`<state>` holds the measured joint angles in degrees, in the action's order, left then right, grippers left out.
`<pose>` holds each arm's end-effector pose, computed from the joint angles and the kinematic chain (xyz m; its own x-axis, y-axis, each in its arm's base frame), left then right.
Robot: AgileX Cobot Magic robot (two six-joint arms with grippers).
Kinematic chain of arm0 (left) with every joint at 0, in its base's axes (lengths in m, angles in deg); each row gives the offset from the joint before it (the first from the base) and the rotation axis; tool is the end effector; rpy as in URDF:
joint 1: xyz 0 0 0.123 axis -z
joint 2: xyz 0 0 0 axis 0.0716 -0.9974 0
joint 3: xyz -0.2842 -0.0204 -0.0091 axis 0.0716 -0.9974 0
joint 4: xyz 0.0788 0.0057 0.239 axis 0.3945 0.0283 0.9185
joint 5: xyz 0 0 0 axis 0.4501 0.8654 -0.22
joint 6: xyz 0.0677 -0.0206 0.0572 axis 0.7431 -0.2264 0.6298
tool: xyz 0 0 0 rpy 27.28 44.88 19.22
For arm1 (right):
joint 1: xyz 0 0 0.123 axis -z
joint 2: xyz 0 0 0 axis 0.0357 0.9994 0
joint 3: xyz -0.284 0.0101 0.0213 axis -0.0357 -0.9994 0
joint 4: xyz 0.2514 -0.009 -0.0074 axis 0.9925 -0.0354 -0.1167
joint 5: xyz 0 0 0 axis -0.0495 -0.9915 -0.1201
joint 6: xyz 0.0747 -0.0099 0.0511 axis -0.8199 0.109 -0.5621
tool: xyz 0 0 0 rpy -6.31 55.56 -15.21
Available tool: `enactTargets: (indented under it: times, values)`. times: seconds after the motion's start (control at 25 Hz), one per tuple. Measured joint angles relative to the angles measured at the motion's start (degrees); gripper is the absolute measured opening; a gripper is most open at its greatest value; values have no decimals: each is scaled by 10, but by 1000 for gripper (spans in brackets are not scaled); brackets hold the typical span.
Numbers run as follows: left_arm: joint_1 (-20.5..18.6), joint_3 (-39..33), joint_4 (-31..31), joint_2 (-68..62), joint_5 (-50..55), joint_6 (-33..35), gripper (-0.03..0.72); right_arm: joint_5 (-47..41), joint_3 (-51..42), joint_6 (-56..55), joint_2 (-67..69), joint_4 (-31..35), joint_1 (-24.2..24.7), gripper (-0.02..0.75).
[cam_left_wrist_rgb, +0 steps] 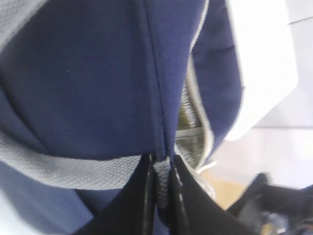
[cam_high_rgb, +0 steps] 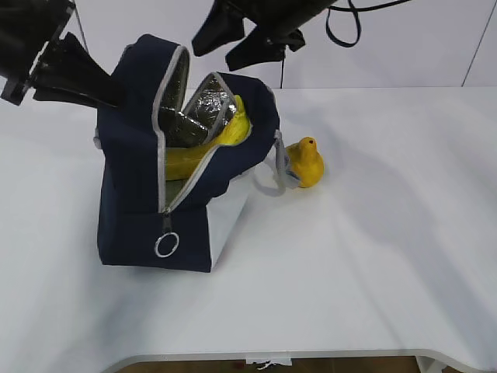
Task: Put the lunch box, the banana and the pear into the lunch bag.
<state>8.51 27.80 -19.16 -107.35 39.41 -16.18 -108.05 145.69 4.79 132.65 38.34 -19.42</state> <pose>0.3389 -0.0943 0.3061 -0.9424 0.0738 -0.3263 0.2950 0.6433 -0.7065 0.4566 0.2051 0.3125 -0.7982 -0.1912 -0.5713 -0.5496 0.6192 0.5608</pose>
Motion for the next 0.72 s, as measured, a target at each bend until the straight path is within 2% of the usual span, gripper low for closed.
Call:
enactTargets:
  times: [0.08,0.24,0.52,0.72]
  values:
    - [0,0,-25,-1,0,0,18,-26,0,-9,0,-21,17,521]
    - [0,0,-30,-3,0,0,18,-37,0,-41,-6,-99,39,521]
    - [0,0,57,-3,0,-10,18,-41,-6,-109,-9,-231,42,521]
    - [0,0,99,-3,0,-23,18,-43,-47,-130,-9,-266,42,521]
